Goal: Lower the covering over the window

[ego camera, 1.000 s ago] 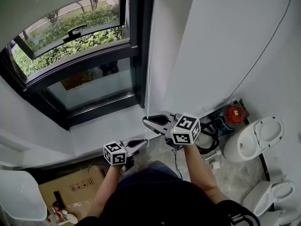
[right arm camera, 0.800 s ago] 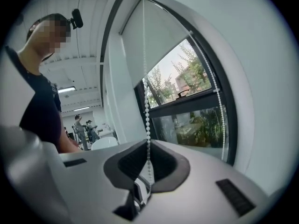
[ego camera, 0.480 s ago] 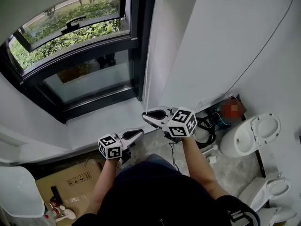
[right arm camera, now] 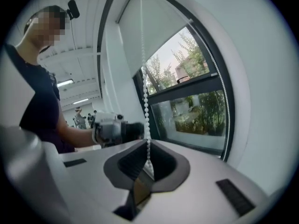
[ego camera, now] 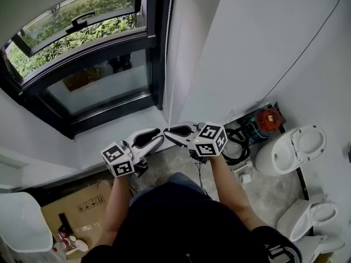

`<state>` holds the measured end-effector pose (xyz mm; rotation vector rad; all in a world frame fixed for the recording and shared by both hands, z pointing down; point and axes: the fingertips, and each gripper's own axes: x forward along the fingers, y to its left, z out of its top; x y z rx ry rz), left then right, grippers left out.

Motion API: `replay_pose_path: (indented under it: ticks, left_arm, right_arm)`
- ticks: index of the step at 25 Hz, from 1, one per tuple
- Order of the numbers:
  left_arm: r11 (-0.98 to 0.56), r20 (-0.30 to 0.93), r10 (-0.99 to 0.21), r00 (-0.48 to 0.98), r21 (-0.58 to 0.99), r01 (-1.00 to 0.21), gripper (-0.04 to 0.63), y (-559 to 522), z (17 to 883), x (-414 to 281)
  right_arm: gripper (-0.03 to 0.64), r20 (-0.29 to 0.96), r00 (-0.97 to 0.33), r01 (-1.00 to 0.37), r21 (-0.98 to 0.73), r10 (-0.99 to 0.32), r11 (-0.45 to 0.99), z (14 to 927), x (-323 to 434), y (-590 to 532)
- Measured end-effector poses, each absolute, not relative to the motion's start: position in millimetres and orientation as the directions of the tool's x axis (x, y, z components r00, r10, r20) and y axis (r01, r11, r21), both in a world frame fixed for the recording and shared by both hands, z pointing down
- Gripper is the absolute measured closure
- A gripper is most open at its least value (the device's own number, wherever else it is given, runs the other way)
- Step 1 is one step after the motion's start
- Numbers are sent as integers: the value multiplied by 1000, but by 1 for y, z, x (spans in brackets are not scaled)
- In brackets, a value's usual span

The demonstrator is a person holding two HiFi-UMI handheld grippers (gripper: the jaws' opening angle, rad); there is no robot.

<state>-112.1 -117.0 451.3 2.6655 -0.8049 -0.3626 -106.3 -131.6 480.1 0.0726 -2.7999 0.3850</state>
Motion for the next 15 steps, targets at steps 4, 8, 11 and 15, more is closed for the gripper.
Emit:
replay_pose_path:
  ticks: [4, 8, 11, 15]
  left_arm:
    - [-827, -169, -527, 833, 326, -457, 494, -128, 415, -99]
    - [-853, -151, -483, 863, 303, -425, 494, -137, 396, -82]
    - [-858, -147, -478, 866, 288, -425, 494, -144, 385, -76]
    - [-847, -172, -500, 849, 304, -437, 494, -151, 370, -74]
  right_arm:
    - [594, 415, -910, -92, -245, 18, 965, 511, -97, -118]
    - [594, 358, -933, -85, -297, 29, 951, 511, -92, -110]
    - [594, 366, -930, -72, -283, 38, 956, 510, -93, -109]
    - [594, 371, -928, -67, -279, 43, 958, 510, -93, -107]
